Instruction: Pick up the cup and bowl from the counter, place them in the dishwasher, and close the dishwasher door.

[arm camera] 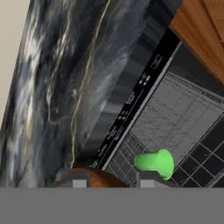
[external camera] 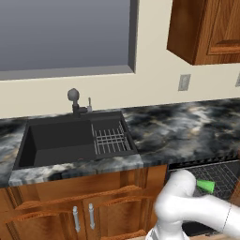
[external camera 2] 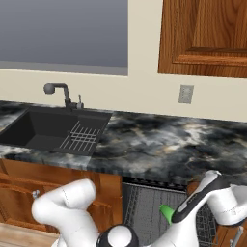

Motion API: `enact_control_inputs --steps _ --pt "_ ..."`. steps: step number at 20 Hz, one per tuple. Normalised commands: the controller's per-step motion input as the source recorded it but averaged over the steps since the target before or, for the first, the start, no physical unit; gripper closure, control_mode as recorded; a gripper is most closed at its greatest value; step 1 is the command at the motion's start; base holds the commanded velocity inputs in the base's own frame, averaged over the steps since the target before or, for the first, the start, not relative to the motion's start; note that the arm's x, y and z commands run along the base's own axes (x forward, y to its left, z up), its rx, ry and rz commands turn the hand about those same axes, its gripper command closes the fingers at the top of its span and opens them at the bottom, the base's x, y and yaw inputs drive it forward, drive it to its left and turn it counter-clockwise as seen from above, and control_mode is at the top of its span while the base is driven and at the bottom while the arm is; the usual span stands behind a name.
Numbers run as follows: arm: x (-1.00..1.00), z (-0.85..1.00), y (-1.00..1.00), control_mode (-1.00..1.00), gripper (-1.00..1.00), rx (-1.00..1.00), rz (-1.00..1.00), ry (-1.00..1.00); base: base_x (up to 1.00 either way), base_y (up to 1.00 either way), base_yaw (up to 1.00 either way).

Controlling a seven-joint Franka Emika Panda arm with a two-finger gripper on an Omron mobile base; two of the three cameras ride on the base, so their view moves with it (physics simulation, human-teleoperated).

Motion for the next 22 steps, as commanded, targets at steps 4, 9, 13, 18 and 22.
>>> enact_control_inputs --steps 4,9,13,18,22 --pt "-0.45 -0.36 0.38 -1.00 1.00 -0.09 -0.02 0.00 0.00 0.00 0.00" --pt "-0.12 -0.37 0.24 -1.00 1.00 -0.03 -0.06 0.00 0.00 0.00 0.00" --pt "0.00 -0.36 0.08 -1.00 1.00 0.00 -0.09 0.00 0.00 0.00 0.00" --pt "0.00 -0.47 0.00 -1.00 1.00 0.00 -0.05 0.00 0.00 0.00 0.00" --pt "0.02 -0.45 0.00 -1.00 1.00 0.00 -0.03 0.00 0.00 0.00 0.00"
